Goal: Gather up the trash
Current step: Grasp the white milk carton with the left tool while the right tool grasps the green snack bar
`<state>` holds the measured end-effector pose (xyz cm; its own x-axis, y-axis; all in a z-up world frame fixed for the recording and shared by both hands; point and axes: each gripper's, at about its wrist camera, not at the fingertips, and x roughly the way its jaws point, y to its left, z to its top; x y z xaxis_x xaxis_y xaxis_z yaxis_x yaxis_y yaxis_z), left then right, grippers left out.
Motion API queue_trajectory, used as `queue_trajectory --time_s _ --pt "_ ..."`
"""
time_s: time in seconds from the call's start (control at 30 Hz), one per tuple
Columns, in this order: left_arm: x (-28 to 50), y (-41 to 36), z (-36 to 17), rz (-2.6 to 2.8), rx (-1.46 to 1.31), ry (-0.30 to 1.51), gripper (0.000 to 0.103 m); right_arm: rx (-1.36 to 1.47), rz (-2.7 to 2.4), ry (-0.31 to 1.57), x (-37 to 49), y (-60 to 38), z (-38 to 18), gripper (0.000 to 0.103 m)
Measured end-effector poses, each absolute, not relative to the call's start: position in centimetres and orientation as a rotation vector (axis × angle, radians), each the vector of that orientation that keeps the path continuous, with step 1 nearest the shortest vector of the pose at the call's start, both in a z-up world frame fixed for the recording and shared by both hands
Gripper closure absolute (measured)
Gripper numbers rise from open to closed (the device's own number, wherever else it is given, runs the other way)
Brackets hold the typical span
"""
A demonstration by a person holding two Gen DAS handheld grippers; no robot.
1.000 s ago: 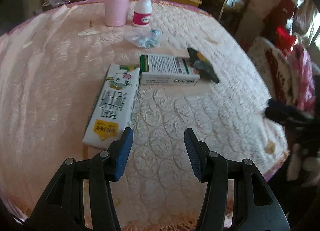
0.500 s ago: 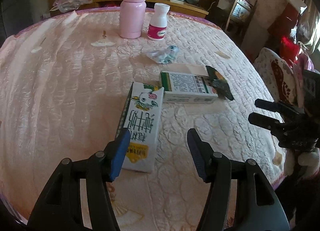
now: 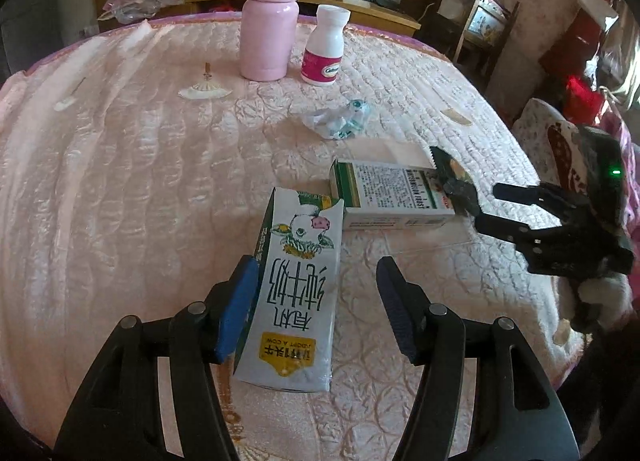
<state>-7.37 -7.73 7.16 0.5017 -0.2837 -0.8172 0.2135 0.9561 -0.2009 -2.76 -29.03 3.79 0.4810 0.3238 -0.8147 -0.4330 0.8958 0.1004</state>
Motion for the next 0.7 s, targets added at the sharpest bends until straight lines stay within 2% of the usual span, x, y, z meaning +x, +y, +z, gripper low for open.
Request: queue_trajectory --time_s 0.53,0.6,0.63,0.67,0.7 --pt "-6.0 -8.5 5.5 -0.336 0.008 1.049 0.042 -0.185 0.557 0.971 1.3 -27.3 2.4 0.031" --pt "-5.8 -8.7 5.3 -0.339 0.026 1.046 0.043 -0.176 0.562 0.968 1.2 -27.1 2.5 0.043" --pt "-5.7 -8.8 5.1 -0.338 0.032 1.048 0.042 -0.173 0.557 0.971 0.9 -27.1 2.7 0.056" --pt "-5.6 -9.0 4.9 -0.332 0.032 1.053 0.042 -0.164 0.558 0.969 0.7 -27.2 2.8 0.063" --pt "-5.5 -9.0 4.7 -0.328 0.030 1.058 0.043 -0.152 0.561 0.965 0.5 -27.4 2.9 0.064"
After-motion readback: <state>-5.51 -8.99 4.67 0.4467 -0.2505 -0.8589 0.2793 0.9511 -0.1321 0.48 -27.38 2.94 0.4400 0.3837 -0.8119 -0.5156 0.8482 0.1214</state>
